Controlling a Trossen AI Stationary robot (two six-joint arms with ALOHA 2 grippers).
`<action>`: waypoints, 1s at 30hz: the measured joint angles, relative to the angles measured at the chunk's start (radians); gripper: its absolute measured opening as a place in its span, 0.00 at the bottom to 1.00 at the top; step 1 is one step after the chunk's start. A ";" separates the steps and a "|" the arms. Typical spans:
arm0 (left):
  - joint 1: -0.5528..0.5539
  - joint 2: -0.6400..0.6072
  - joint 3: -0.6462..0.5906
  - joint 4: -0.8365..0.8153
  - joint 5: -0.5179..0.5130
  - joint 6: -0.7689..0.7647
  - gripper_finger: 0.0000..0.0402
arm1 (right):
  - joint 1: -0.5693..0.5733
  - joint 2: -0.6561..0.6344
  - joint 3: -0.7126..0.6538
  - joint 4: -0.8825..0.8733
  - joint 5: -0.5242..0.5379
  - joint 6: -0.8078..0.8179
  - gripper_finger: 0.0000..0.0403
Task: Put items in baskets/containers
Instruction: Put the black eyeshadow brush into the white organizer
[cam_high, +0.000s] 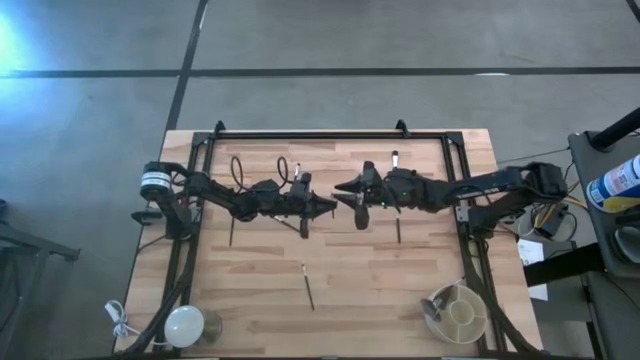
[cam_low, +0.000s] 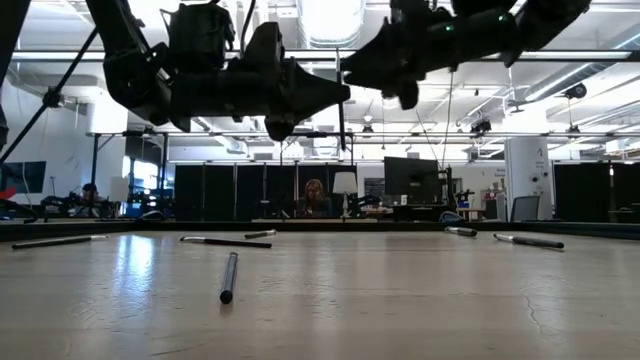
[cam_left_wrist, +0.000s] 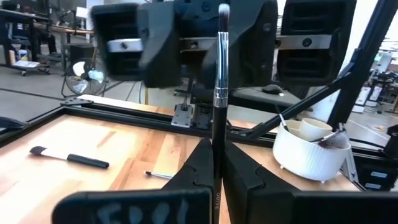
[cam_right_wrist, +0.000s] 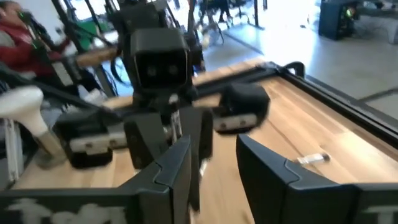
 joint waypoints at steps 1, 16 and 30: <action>0.000 0.000 0.000 0.000 -0.002 0.000 0.02 | 0.001 -0.020 0.001 -0.046 0.015 -0.003 0.32; 0.001 0.000 0.001 -0.008 0.004 0.000 0.02 | 0.002 0.039 0.009 0.063 -0.017 -0.001 0.48; 0.001 0.001 0.001 -0.020 -0.014 -0.027 0.05 | 0.011 0.064 0.050 0.041 -0.040 -0.041 0.05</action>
